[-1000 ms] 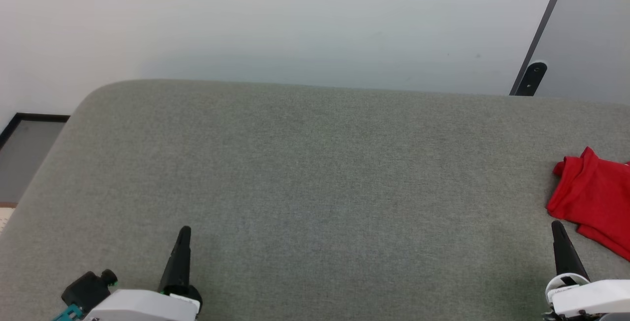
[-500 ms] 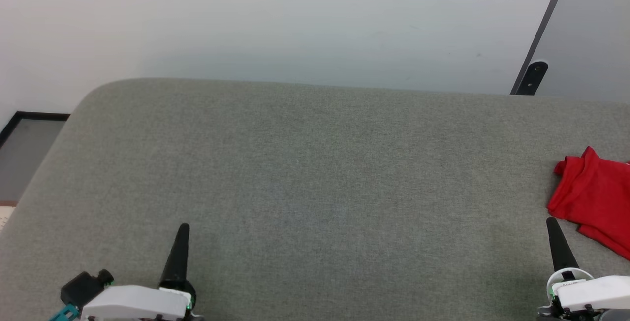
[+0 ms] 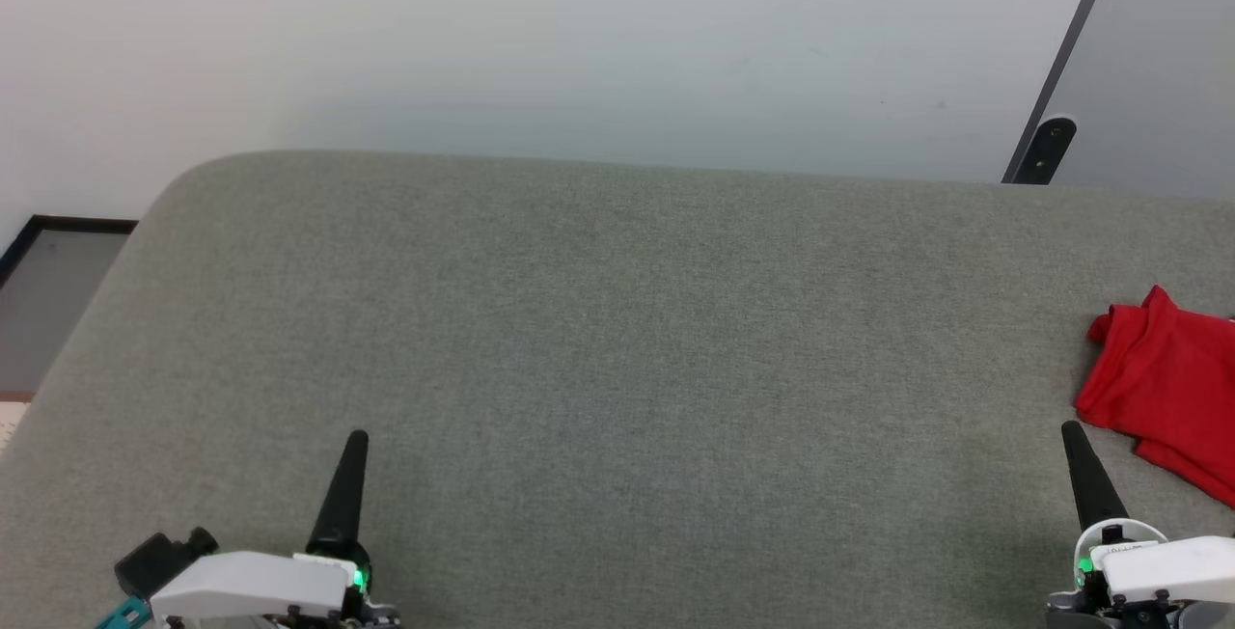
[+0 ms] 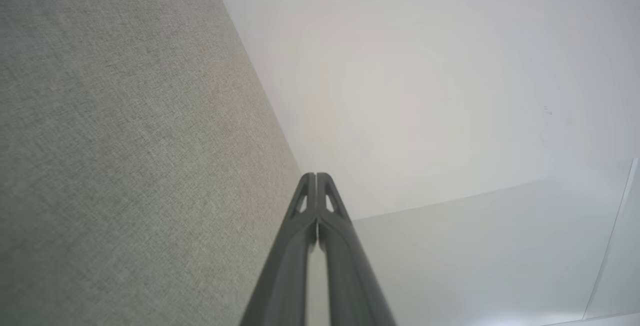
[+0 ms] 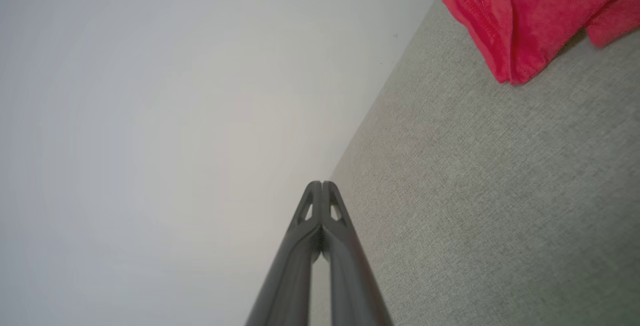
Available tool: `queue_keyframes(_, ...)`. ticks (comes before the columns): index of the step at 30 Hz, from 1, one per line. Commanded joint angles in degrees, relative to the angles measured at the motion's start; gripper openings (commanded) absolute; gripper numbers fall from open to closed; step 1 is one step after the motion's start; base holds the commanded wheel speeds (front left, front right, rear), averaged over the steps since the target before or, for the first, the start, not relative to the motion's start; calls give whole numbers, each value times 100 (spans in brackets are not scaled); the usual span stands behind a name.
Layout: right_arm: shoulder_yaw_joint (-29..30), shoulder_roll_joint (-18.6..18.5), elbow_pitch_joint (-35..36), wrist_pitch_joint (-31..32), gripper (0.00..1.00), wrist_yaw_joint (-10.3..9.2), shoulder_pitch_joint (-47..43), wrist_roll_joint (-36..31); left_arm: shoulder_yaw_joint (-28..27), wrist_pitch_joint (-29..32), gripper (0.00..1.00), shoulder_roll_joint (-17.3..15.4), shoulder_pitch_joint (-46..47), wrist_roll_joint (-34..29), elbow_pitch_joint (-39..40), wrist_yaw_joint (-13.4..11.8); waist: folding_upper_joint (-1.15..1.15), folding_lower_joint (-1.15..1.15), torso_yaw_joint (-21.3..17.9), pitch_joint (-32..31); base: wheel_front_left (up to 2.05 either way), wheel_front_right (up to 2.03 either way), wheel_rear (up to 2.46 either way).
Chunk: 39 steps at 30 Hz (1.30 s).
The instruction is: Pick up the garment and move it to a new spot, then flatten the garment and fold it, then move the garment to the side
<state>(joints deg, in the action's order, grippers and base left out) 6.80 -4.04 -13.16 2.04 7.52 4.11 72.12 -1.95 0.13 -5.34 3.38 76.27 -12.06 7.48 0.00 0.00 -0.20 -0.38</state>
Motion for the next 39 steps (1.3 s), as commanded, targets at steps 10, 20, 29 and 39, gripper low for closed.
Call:
queue_keyframes(10, -19, 32, -11, 139, 0, -4, 141, 626, -98, 150, 0, 31, 147, 549, -45, 1, 0, 0, 5, 14, 0, 0, 0)
queue_keyframes(20, -23, 64, -36, 260, 0, -5, 178, 1131, -164, 281, 0, 63, 204, 972, -94, 1, 0, 0, 10, 27, 0, 0, 0)
queue_keyframes(29, -27, 91, -59, 344, 0, -5, 209, 1502, -220, 380, 0, 85, 243, 1292, -137, 1, 0, 0, 14, 38, 0, 0, 0)
queue_keyframes(39, -32, 122, -84, 446, 0, -5, 246, 1948, -285, 488, 0, 119, 285, 1663, -189, 1, 0, 0, 18, 51, 0, 0, 0)
